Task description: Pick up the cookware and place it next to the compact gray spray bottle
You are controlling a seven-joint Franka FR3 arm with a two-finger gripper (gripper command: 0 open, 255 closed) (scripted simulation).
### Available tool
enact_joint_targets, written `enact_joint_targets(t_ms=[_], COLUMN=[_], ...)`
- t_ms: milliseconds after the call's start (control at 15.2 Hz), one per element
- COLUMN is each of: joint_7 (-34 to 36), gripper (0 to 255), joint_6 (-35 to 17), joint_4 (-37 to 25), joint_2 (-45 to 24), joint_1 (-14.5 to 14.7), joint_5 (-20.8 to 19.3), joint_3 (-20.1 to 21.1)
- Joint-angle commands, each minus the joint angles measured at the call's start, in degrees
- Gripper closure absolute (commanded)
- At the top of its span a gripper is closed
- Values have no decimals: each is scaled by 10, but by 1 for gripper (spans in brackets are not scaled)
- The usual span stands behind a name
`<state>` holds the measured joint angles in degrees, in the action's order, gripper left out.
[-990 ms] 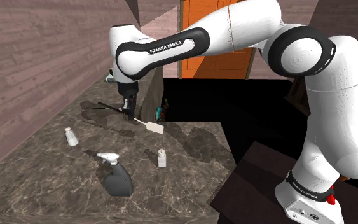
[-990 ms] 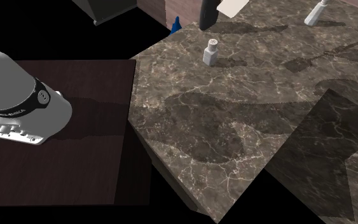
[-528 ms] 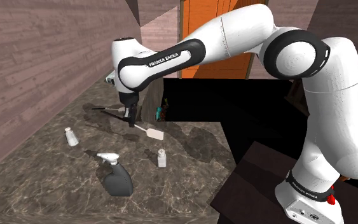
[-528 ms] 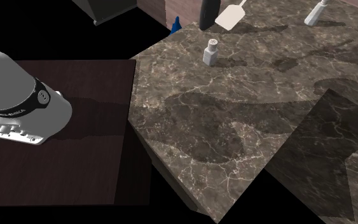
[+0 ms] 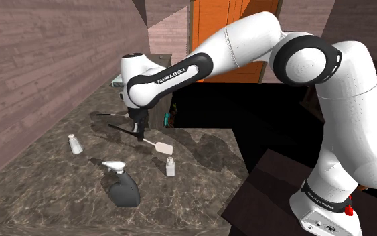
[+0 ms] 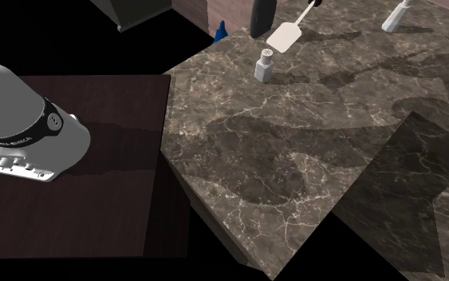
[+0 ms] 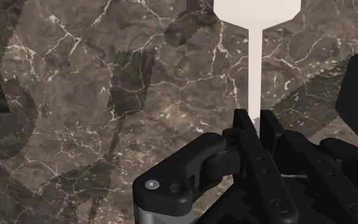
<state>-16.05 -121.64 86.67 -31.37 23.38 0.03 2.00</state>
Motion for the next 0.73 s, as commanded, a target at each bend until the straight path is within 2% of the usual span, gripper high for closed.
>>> enact_joint_targets(t_ms=[0, 660], joint_7=[0, 0], gripper=[255, 255], joint_6=[-13, -71], joint_4=[6, 28], joint_2=[-7, -43], joint_1=[0, 1], joint_5=[0, -1], joint_3=[0, -1])
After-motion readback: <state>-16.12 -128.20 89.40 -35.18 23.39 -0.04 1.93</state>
